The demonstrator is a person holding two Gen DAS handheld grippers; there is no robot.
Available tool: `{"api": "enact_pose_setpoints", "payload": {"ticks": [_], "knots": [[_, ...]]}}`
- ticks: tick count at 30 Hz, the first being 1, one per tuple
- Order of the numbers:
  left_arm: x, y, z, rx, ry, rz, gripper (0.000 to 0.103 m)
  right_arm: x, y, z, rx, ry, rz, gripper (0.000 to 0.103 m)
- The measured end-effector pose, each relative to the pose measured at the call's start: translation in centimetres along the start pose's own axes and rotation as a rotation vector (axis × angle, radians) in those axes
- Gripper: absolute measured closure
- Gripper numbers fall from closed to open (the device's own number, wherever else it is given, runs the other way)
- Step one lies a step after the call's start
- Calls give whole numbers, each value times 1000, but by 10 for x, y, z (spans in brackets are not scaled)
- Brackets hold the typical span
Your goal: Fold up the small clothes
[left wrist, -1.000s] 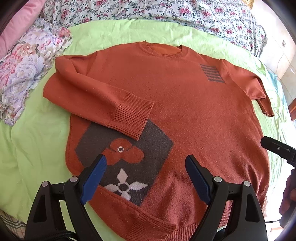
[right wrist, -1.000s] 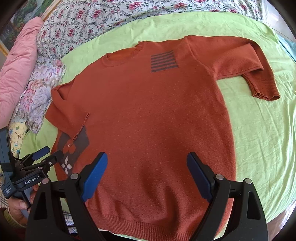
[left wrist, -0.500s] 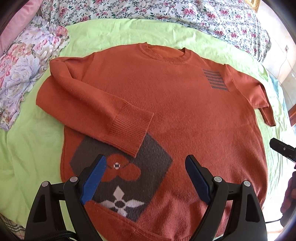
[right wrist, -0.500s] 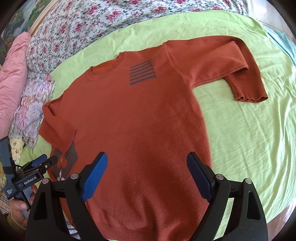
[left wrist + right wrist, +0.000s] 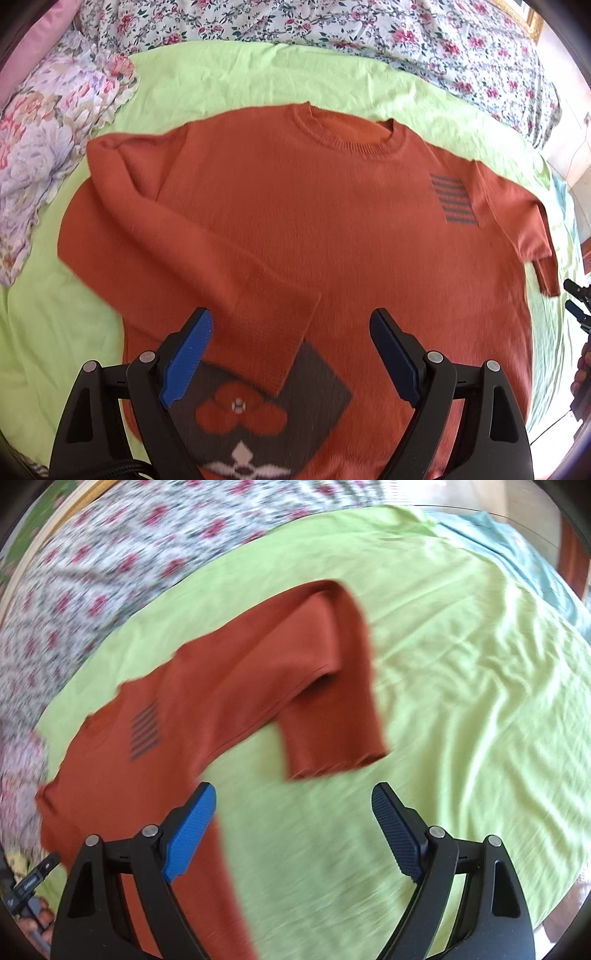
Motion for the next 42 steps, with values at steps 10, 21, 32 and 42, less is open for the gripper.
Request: {"api": "enact_pose_setpoints", "payload": {"ticks": [10,21,32,42], "knots": [[30,-17,38,1,40,11,16,40,-65,54,111,61,-14,73],[43,-5,47,-34,57,-37,16,-24,61,71,-118,16,174,98],[-1,70,2,-138,9,-110,16,36,320,-22,-562,313,431,98],[-11,73,-5,-105,1,-144,15,120,453,-105,-754,571,519,98]]}}
Point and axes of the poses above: each gripper's, at about its wrist camera, not at the fingertips, and x roughly the way its jaws point, y to its left, z to its top, the point moved 8 cm from there along x, roughly the way its jaws point, and after that the axes turned 15 degrees about y, right-handed, at the moved point
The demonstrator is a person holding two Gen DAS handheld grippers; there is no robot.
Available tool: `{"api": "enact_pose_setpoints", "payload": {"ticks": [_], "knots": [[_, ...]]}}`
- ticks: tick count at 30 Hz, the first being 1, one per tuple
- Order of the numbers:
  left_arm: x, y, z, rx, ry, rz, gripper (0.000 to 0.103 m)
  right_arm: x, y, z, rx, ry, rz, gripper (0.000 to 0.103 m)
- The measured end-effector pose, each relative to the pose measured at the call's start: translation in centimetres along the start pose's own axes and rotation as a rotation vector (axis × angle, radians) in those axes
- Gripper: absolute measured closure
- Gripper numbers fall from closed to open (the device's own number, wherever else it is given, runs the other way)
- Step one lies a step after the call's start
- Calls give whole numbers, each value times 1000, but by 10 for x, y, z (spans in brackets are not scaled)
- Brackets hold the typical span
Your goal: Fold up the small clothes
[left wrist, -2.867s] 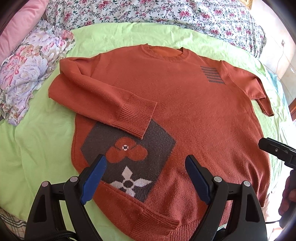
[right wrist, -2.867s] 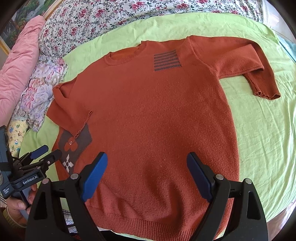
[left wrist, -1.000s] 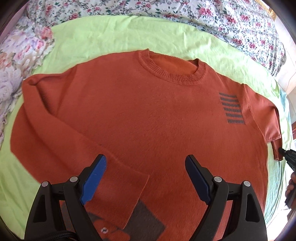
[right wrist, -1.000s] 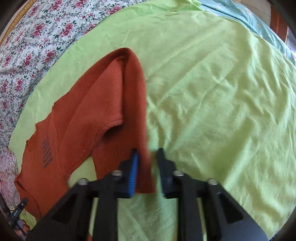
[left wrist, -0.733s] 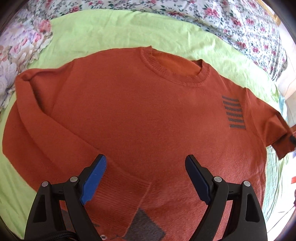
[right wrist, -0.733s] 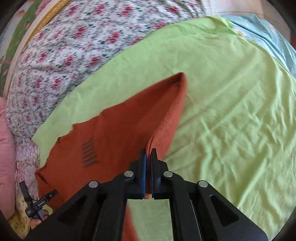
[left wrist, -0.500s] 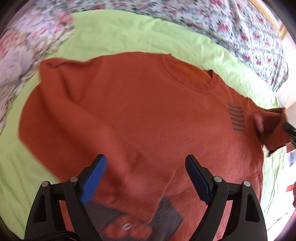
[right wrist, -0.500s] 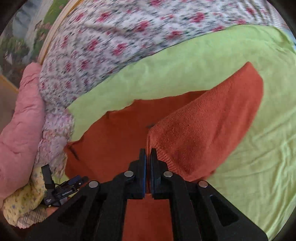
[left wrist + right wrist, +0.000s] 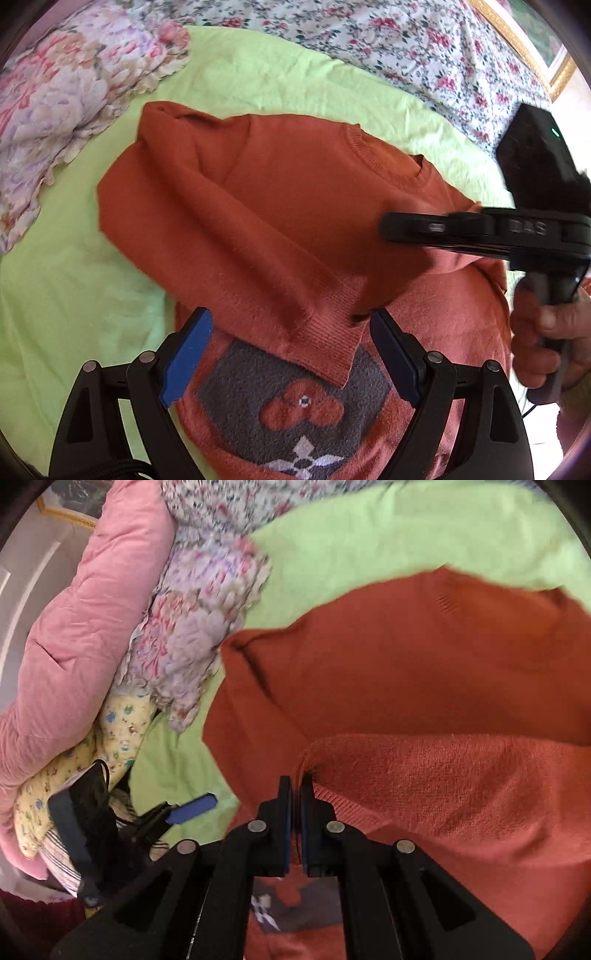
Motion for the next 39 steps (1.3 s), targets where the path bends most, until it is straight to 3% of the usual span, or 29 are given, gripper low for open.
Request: {"api": "enact_pose_setpoints", "payload": {"ticks": [2,6,7,10,15,17,19,20,21,22,25,27,29,32,34,36,38,39], "knots": [[7,-4,8,15,8,13,15,13,2,4,-20,19,10,94],[26,-9,25,43,36,22,15,5,-15,-2,12,-3,-33,48],[31,-10,30,52,41,25,15,-5,-20,-6,24,-31,-17,45],[50,-13,50,71,60,49,15,-37,-48,-24,87,-91,-33,45],[87,-11,74,40,150,18,13,-89,-99,-63,219,-188,-68,45],[92,-17,80,55,140,15,15,-111,-120,-82,277,-233,-88,45],[87,-26,81,108,116,-4,50,-131,-135,-96,324,-288,-103,45],[82,-32,80,142,123,-35,98,-139,-141,-101,339,-311,-111,45],[80,-37,78,153,146,-90,103,-148,-147,-105,358,-335,-122,45],[70,-38,77,151,141,-130,103,-158,-154,-110,382,-361,-135,45],[34,-29,80,166,45,-101,103,-186,-177,-122,439,-429,-178,45],[18,1,85,111,7,-68,103,-201,-194,-128,482,-453,-221,45],[24,32,89,52,24,-32,103,-209,-207,-131,508,-465,-248,45],[27,43,89,-8,72,-161,103,-209,-221,-129,542,-455,-267,45],[26,30,87,35,80,-183,96,-208,-224,-129,541,-454,-267,45],[34,10,87,75,97,-182,67,-207,-223,-127,532,-455,-265,45],[46,-9,91,115,112,-152,55,-201,-218,-123,526,-447,-248,45],[49,-16,92,140,110,-132,55,-199,-217,-122,519,-440,-245,45]]}}
Point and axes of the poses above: each gripper's, at about its wrist camera, not at the fingertips, and x roughly the way its jaws point, y to its left, z to its top, the point moved 8 cm from there along x, roughly the way its jaws point, and after that the axes turned 15 degrees about y, right-handed, at the moved point
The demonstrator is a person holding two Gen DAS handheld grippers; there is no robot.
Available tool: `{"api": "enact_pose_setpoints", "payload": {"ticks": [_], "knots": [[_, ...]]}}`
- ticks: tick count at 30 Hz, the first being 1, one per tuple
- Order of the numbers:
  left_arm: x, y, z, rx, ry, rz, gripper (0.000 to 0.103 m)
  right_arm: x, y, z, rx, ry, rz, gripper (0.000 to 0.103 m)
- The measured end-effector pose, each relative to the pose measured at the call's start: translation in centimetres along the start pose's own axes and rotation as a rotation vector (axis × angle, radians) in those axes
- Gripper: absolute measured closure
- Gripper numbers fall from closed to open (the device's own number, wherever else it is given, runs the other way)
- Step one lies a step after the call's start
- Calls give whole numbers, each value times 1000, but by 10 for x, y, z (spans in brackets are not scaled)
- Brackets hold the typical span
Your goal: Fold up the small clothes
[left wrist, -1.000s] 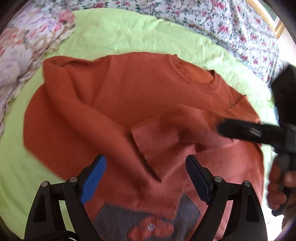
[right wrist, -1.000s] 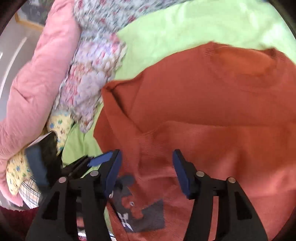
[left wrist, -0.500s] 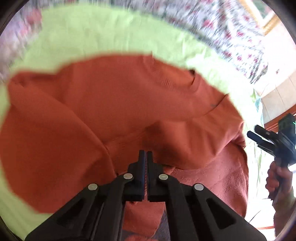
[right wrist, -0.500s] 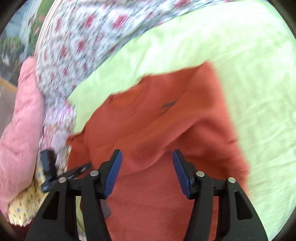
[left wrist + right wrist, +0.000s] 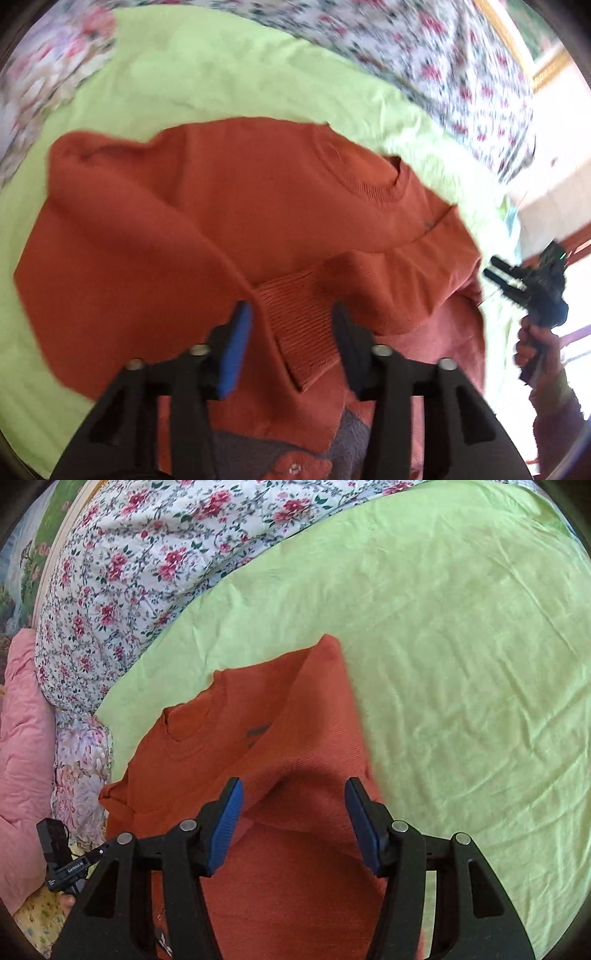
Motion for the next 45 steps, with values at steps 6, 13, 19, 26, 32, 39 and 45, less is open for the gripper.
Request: {"api": "enact_pose_setpoints", "payload": {"ticks": [6,13,19,26,32,39,45], "knots": [[25,-30,27,153,5,119,23,14,16,-10,-43,44,33,45],[60,-22,14,223,185,2,86,17,23,-18,-52,70,67,45],[29,-35,-4,262,121,-89,97,11,17,-18,-39,50,60,45],[-22,-22,-6,179,58,-153,98,2,11,-16,-17,6,55,45],[8,25,16,79,162,73,95,8,-5,-4,4,-10,-14,45],[0,25,7,39,149,66,74,40,-22,20,-28,62,-98,45],[-5,25,-11,5,141,50,57,54,-21,28,-103,109,-156,92]]}}
Point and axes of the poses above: each gripper's, at about its wrist camera, not at the fingertips, and x roughly the way its jaws point, y to its left, z to its top, the point moved 8 cm from there along x, roughly the way its jaws point, and after that the axes turned 15 degrees about y, right-handed, at the moved point
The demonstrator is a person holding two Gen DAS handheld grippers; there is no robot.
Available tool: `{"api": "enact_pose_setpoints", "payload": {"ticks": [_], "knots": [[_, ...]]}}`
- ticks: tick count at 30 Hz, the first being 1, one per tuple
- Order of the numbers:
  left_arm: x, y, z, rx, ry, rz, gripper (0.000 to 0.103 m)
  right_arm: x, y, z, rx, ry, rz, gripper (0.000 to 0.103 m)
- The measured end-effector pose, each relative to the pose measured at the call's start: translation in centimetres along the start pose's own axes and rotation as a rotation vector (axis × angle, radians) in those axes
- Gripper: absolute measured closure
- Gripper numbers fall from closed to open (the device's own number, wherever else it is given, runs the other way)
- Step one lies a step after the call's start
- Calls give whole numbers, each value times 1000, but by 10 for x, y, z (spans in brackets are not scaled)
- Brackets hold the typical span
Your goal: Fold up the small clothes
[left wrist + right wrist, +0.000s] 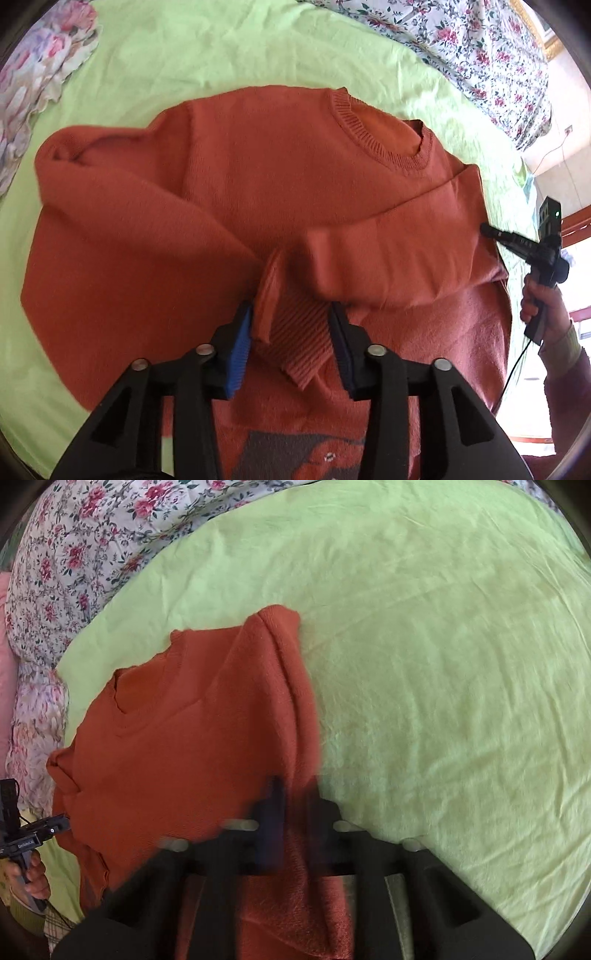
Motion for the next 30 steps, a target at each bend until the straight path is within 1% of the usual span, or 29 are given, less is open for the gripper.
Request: {"api": "enact_pose_setpoints", "payload": {"ticks": [2,3,5,7,9,10,11,12,13,15,16,18,19,22,23,24,25,26,27,28,30], "knots": [[1,-4,-9,-9,6,-16,56,-12,-9,7,26,-34,13,93],[3,-5,-12,-11,7,-23,53,-15,-13,9,36,-44,17,93],[13,-9,-18,-18,28,-33,51,-16,-20,9,57,-45,39,93],[26,-10,-20,-21,48,-25,51,-13,-22,7,57,-38,38,93],[38,-8,-18,-38,55,-12,55,-11,-21,5,59,-38,38,93],[40,-7,-16,-48,45,-21,58,-12,-21,5,64,-40,40,93],[37,-7,-14,-53,29,-27,83,-11,-20,4,64,-41,38,93],[33,-8,-12,-54,19,-42,95,-13,-18,5,62,-41,35,93],[21,-8,-13,-61,-5,-90,95,-14,-17,5,56,-43,32,93],[-1,-6,-15,-55,-52,-114,96,-18,-17,5,50,-49,36,93],[-14,-4,-19,-45,-81,-104,96,-19,-16,6,48,-52,39,93],[-15,4,-23,-38,-73,-74,97,-20,-18,5,44,-50,32,93],[-10,8,-26,-31,-55,-56,97,-18,-18,4,40,-47,23,93],[0,7,-36,-7,-4,-49,93,-7,-18,5,45,-21,9,92],[-1,4,-39,-3,5,-53,90,-5,-17,6,56,-15,12,91],[-3,2,-42,3,4,-56,82,-6,-16,6,65,-15,19,88],[-5,-1,-45,9,1,-66,77,-9,-15,6,74,-19,22,86],[-9,-3,-51,10,-2,-78,65,-15,-13,4,81,-30,23,82],[-11,-4,-54,6,-2,-76,53,-20,-12,2,82,-39,27,74],[-12,-5,-61,-1,-5,-71,51,-32,-7,-2,72,-65,43,67],[-15,-5,-73,-9,-9,-83,51,-47,2,-9,54,-101,64,66]]}}
Point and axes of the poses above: each gripper's, at about its wrist camera, not at the fingertips, and x roughly the way its jaws point, y to its left, z to its top, the point moved 8 cm from there along x, roughly the way its jaws point, and after that the axes turned 15 degrees about y, right-handed, at the moved point
